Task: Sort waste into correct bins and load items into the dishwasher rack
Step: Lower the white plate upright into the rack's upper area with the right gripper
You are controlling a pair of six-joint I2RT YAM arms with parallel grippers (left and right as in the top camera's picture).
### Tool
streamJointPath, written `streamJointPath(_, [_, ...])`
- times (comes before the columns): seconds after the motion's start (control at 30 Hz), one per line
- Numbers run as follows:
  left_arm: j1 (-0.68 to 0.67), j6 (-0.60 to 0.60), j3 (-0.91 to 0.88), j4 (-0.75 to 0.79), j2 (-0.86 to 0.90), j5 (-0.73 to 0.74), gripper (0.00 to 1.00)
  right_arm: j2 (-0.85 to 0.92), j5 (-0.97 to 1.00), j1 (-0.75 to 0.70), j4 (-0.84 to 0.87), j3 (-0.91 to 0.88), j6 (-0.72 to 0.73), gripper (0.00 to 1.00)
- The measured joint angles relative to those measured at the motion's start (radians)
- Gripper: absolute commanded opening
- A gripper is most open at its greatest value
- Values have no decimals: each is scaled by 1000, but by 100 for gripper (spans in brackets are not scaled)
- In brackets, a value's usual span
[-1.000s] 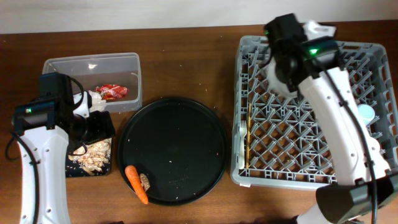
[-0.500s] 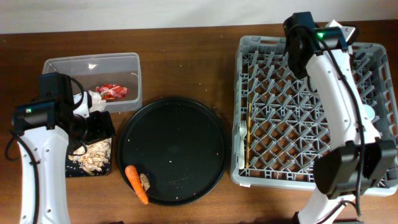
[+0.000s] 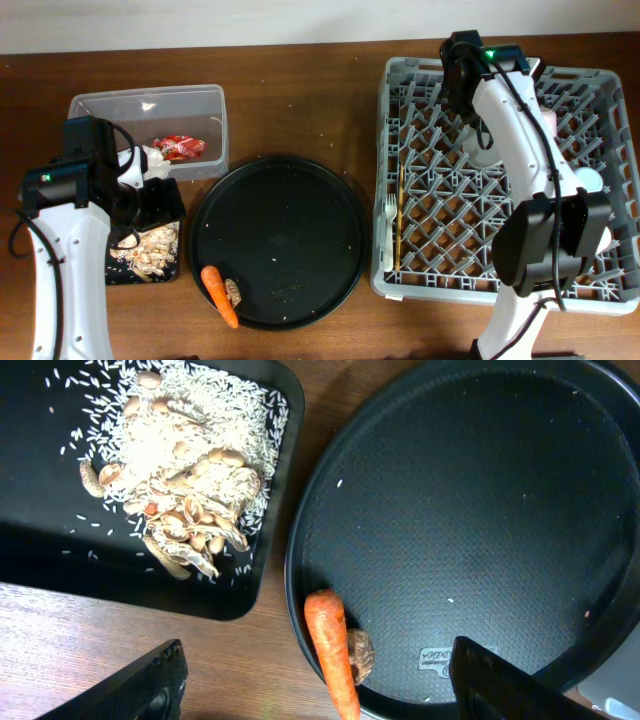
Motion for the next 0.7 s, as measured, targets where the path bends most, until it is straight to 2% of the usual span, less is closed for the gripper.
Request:
streamJointPath(0.23, [0,0,0,1,0,0,84,0,-76,54,11,0,-1,6])
streamJointPath(0.27, [0,0,0,1,0,0,84,0,-80,69,12,0,-1,13])
streamJointPath(0.3, [0,0,0,1,0,0,84,0,-82,83,12,0,-1,33])
streamJointPath(0.33, [0,0,0,1,0,0,85,0,-97,100,13,0,-3,43])
streamJointPath(0.37, [0,0,0,2,0,0,85,0,-121,115,17,0,2,53])
streamJointPath(0.4, [0,0,0,1,0,0,85,0,-135,127,17,0,2,57])
streamJointPath(0.53, [0,0,0,4,0,0,85,0,-188,179,-11,0,2,59])
streamJointPath(0.7, [0,0,0,4,0,2,85,-2,-225,176,-31,0,3,60])
